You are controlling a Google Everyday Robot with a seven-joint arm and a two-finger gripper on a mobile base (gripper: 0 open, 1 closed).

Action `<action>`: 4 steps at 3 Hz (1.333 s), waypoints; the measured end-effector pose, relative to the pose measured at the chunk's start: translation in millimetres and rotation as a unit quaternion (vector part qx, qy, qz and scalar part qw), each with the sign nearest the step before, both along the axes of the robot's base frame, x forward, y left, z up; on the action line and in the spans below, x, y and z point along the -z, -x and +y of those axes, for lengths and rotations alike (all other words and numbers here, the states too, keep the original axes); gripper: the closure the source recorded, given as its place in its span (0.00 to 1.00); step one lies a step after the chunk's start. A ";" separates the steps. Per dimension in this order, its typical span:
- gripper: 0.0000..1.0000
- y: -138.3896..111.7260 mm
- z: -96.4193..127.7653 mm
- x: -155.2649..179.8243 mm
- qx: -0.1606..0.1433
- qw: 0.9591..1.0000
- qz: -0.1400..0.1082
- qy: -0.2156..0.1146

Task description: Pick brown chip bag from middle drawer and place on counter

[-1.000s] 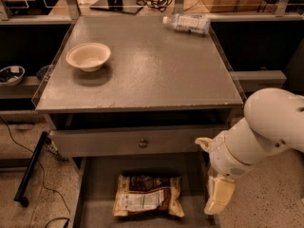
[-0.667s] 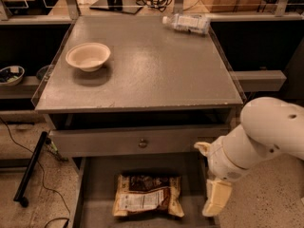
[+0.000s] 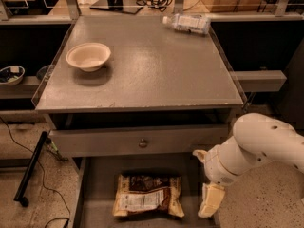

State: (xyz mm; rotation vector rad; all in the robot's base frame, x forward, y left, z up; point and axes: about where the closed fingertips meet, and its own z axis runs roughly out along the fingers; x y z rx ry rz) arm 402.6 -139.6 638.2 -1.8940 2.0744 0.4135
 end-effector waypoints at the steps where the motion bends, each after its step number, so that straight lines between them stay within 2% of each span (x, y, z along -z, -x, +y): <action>1: 0.00 -0.9 5.3 14.3 0.001 1.000 -0.011 -0.003; 2: 0.00 -22.9 27.3 39.5 -0.007 0.999 -0.046 -0.006; 3: 0.00 -22.9 27.3 39.6 -0.007 0.999 -0.046 -0.006; 4: 0.00 -28.9 35.5 57.8 -0.004 0.998 -0.062 -0.006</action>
Offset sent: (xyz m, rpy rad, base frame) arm 0.0294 0.0277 -0.0415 0.0117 -0.1327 0.0069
